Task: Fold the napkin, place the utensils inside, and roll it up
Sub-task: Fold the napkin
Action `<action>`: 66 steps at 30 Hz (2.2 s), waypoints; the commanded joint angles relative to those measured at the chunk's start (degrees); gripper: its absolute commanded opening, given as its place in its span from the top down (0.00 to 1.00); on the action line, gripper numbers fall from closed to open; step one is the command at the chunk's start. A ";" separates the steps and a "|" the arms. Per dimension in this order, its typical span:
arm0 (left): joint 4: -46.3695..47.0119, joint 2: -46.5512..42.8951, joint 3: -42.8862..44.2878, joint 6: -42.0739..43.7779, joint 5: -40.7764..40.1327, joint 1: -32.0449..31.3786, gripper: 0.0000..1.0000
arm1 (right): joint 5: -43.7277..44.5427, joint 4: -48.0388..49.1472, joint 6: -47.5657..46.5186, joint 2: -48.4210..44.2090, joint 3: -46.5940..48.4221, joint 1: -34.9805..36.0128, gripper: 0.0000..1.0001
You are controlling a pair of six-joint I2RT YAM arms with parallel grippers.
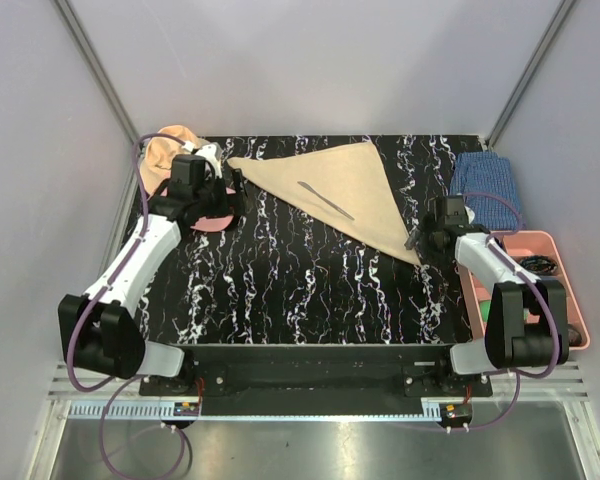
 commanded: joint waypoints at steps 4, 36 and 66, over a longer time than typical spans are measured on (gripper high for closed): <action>0.10 -4.73 0.23 3.54 -1.08 0.36 0.01 | 2.38 0.34 -0.01 1.89 -2.26 -0.66 0.30; -0.25 -5.44 0.32 3.28 -0.74 0.36 0.01 | 0.89 5.17 0.35 9.70 -2.00 -2.24 0.51; -0.16 -6.14 0.50 2.05 3.12 0.36 0.01 | -1.31 0.96 -1.59 -3.73 -5.95 -2.33 0.89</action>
